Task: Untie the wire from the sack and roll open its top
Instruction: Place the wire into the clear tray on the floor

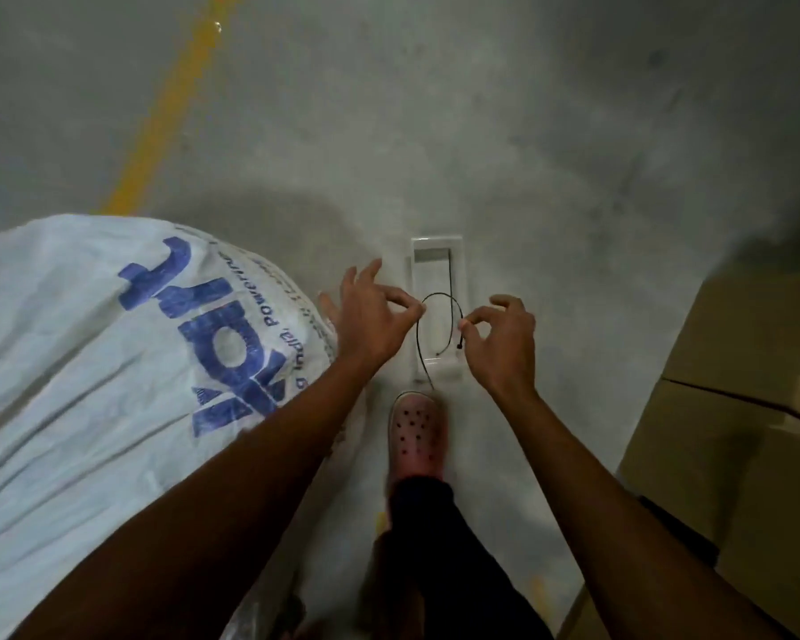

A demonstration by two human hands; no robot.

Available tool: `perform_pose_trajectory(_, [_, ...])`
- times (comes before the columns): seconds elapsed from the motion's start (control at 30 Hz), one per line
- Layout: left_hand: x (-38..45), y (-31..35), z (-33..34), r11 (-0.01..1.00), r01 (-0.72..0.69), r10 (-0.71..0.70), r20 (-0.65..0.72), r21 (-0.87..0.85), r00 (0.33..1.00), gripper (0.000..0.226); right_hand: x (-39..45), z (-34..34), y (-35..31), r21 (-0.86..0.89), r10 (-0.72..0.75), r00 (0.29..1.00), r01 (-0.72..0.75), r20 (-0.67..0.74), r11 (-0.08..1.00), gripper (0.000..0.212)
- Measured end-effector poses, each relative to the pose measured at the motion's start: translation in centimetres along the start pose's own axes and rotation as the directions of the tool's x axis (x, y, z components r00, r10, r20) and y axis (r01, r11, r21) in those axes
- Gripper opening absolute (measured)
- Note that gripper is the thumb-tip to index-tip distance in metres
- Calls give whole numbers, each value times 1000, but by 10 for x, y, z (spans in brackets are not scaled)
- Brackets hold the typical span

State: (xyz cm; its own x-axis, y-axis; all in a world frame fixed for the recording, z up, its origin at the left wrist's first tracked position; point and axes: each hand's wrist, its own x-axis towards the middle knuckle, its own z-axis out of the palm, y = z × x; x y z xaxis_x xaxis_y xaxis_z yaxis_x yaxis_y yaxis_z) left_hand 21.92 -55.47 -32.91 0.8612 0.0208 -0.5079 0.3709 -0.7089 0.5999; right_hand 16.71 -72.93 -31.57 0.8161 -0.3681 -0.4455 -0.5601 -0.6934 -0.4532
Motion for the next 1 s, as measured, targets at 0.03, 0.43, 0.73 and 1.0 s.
perform_pose_trajectory(0.03, [12,-3,22,1000,-3,3,-2,19,1000,11,16,9,18,-8,3,1000,-3,-2,1000,6])
perform_pose_trajectory(0.43, [133,-66,181,939,-111,136,-57,326,989,16,135,134,121,-151,-12,997,23,73,988,15])
perform_pose_trajectory(0.73, [158,-86,200,807,-161,178,26,569,984,21,149,173,138,-502,-119,987,158,108,850,19])
perform_pose_trajectory(1.0, [155,-94,188,808,-263,234,121,527,965,40,143,177,145,-425,-151,986,168,73,890,21])
